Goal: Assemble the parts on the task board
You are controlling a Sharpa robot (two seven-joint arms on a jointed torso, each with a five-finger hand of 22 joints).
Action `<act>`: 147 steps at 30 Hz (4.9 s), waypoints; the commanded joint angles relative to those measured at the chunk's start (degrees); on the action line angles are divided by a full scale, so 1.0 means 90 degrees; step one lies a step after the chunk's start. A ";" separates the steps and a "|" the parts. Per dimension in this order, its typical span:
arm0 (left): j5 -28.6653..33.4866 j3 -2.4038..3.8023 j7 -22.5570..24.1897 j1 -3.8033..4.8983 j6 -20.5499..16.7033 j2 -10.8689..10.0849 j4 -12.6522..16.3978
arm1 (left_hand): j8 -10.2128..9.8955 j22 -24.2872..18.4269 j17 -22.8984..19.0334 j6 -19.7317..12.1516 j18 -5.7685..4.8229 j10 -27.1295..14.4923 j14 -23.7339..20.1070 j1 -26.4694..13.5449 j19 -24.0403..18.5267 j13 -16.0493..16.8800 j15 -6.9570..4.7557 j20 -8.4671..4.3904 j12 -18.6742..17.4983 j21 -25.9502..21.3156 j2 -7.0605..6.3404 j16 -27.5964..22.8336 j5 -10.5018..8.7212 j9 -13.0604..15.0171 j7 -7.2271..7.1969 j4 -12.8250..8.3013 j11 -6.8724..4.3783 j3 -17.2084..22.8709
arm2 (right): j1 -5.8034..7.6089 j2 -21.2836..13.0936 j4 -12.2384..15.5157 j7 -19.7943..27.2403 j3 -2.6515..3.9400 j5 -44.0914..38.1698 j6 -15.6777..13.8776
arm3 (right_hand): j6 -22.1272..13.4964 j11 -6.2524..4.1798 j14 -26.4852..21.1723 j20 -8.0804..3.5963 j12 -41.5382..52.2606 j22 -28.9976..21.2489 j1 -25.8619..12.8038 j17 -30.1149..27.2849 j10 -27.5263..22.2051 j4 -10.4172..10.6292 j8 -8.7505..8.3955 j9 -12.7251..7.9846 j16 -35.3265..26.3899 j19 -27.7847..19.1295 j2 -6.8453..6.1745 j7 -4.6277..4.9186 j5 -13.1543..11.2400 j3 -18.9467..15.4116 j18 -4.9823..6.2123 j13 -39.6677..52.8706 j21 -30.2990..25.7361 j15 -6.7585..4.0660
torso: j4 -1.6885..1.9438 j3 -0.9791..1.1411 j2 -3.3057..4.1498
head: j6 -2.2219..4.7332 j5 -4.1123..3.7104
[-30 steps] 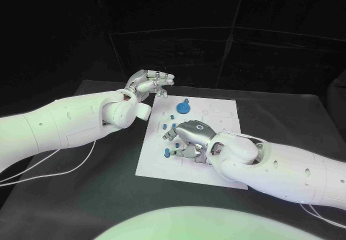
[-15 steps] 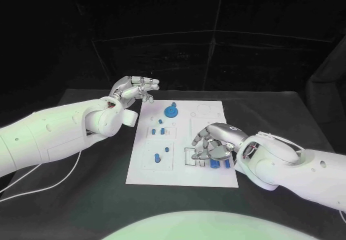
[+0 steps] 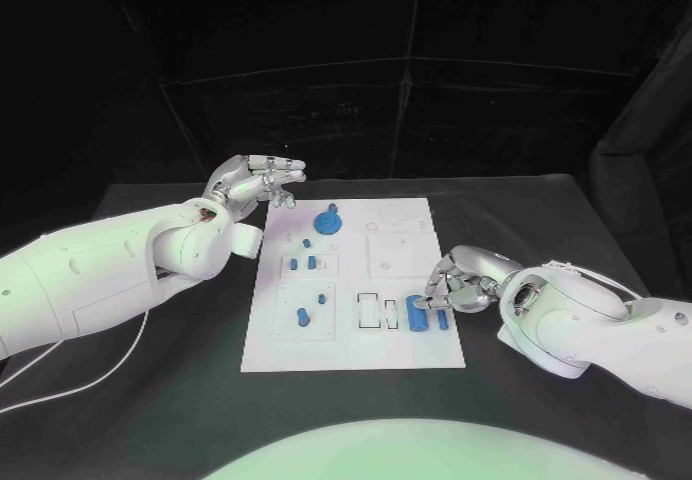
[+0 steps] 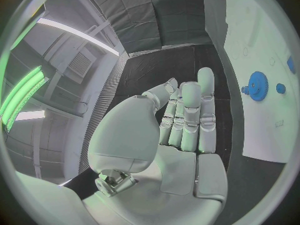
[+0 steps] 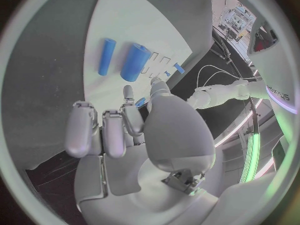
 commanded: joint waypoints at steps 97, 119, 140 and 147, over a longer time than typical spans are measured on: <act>0.0015 -0.0171 0.0065 0.0011 0.0333 0.0010 0.0028 | 0.0075 -0.0018 -0.0048 -0.0120 0.0043 -0.0104 -0.0076 0.0018 -0.0040 0.0010 -0.0011 0.0022 0.0111 -0.0048 -0.0007 -0.0039 0.0021 0.0004 0.0009 -0.0092 0.0014 -0.0019 | -0.0283 0.1464 -0.0336 -0.1061 0.0012 0.0413 -0.0454 | 0.0142 -0.0118 0.0386 -0.0060 -0.0195 0.0179 -0.1110 0.0252 0.0033 0.0036 0.0441 0.0415 0.0090 0.0035 0.0009 -0.0149 -0.1810 -0.0553 -0.0098 0.0304 0.0106 -0.0139 | 0.0071 -0.0033 0.0002 | -0.0012 0.0019; 0.0015 -0.0172 0.0035 0.0010 0.0328 -0.0012 0.0027 | 0.0075 -0.0018 -0.0048 -0.0120 0.0043 -0.0104 -0.0076 0.0018 -0.0040 0.0010 -0.0011 0.0022 0.0111 -0.0048 -0.0007 -0.0039 0.0021 0.0004 0.0009 -0.0092 0.0014 -0.0019 | -0.0284 0.1229 -0.0040 -0.0532 0.0013 0.0305 -0.0616 | 0.0212 -0.0141 0.0423 -0.0066 -0.0195 0.0343 -0.0515 0.0420 0.0102 -0.0018 0.0551 0.0503 0.0148 0.0089 0.0195 -0.0183 -0.1651 -0.0106 -0.0125 0.0412 0.0177 -0.0155 | 0.0083 -0.0034 0.0004 | -0.0027 0.0030; 0.0015 -0.0172 0.0016 0.0010 0.0331 -0.0022 0.0028 | 0.0095 -0.0017 -0.0057 -0.0127 0.0042 -0.0112 -0.0082 0.0021 -0.0040 0.0011 -0.0009 0.0022 0.0135 -0.0048 0.0002 -0.0036 0.0021 0.0005 0.0014 -0.0103 0.0018 -0.0016 | -0.0284 0.1266 -0.0196 -0.0589 0.0013 0.0176 -0.0350 | 0.0363 -0.0221 0.0447 -0.0120 -0.0196 0.0398 0.0861 0.0574 0.0159 -0.0727 0.0654 0.0569 0.0211 0.0099 0.0845 -0.0267 -0.1517 0.0181 -0.0133 0.0495 0.0197 -0.0220 | 0.0096 -0.0044 0.0004 | -0.0062 0.0036; 0.0015 -0.0173 0.0002 0.0010 0.0334 -0.0024 0.0020 | 0.0095 -0.0017 -0.0057 -0.0127 0.0042 -0.0112 -0.0082 0.0021 -0.0040 0.0011 -0.0009 0.0022 0.0135 -0.0048 0.0002 -0.0036 0.0021 0.0005 0.0014 -0.0103 0.0018 -0.0016 | -0.0283 0.1261 -0.0208 -0.0518 0.0013 0.0209 -0.0232 | 0.0367 -0.0226 0.0449 -0.0125 -0.0185 0.0410 0.0916 0.0589 0.0169 -0.0784 0.0652 0.0569 0.0218 0.0102 0.0855 -0.0271 -0.1543 0.0188 -0.0136 0.0511 0.0202 -0.0224 | 0.0083 -0.0038 0.0002 | -0.0067 0.0054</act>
